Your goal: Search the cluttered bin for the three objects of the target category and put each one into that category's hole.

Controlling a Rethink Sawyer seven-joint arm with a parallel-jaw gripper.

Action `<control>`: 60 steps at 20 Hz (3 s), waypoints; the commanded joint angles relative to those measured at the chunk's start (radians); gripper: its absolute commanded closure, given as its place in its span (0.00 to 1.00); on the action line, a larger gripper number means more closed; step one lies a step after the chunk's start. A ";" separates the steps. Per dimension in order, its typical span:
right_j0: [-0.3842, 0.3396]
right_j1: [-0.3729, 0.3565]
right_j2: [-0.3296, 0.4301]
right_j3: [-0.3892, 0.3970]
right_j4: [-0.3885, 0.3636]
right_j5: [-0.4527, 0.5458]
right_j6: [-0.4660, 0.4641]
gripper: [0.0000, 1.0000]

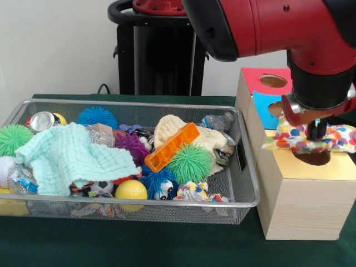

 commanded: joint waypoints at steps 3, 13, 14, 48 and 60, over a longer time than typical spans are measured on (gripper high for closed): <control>0.007 0.083 -0.032 -0.048 -0.065 0.193 0.114 1.00; -0.001 0.163 0.007 -0.099 -0.086 -0.358 0.138 1.00; -0.003 0.165 0.013 -0.099 -0.084 -0.383 0.137 1.00; 0.024 0.026 -0.067 -0.046 -0.182 -0.286 0.162 1.00; 0.018 -0.008 -0.064 -0.017 -0.171 -0.169 0.140 1.00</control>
